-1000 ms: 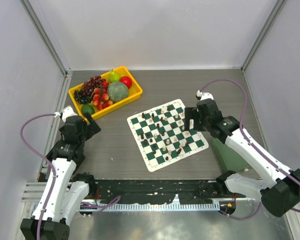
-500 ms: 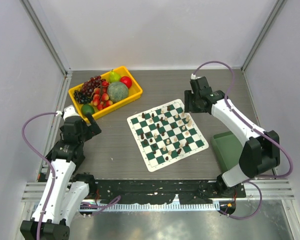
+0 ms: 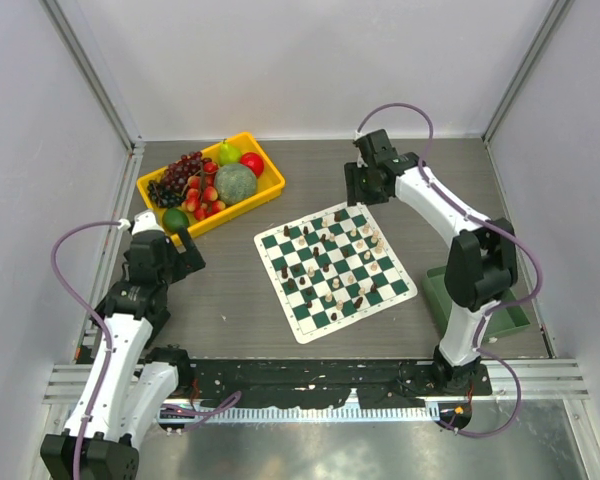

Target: Set up the chess pieces on the board

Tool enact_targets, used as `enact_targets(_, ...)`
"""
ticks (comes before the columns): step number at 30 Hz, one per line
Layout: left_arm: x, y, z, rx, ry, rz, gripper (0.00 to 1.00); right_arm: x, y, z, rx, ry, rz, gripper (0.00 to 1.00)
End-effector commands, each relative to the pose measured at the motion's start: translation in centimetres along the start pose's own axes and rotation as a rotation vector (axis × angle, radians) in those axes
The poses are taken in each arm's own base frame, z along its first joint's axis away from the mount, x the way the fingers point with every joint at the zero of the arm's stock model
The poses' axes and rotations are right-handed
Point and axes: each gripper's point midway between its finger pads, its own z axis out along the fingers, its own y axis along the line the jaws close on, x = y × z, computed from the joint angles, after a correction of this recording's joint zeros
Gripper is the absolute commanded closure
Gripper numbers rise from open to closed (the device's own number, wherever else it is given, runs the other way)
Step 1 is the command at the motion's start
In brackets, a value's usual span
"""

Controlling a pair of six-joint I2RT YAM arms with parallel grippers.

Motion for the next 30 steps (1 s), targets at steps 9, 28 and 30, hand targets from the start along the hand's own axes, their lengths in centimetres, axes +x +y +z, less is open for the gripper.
enact_targets(9, -1.4, -1.1, -0.2, 0.043, -0.02, 0.025, 0.01, 0.8, 5.4, -0.8, -0.077, 0.023, -0.131, 0.4)
enact_targets(28, -2.3, -0.1, -2.0, 0.003, -0.037, 0.032, 0.01, 1.9, 10.2, -0.8, -0.093, -0.004, -0.22, 0.46)
enact_targets(30, -2.4, 0.5, -2.4, -0.021, -0.052, 0.035, 0.01, 1.2, 10.5, -0.8, -0.102, -0.006, -0.227, 0.47)
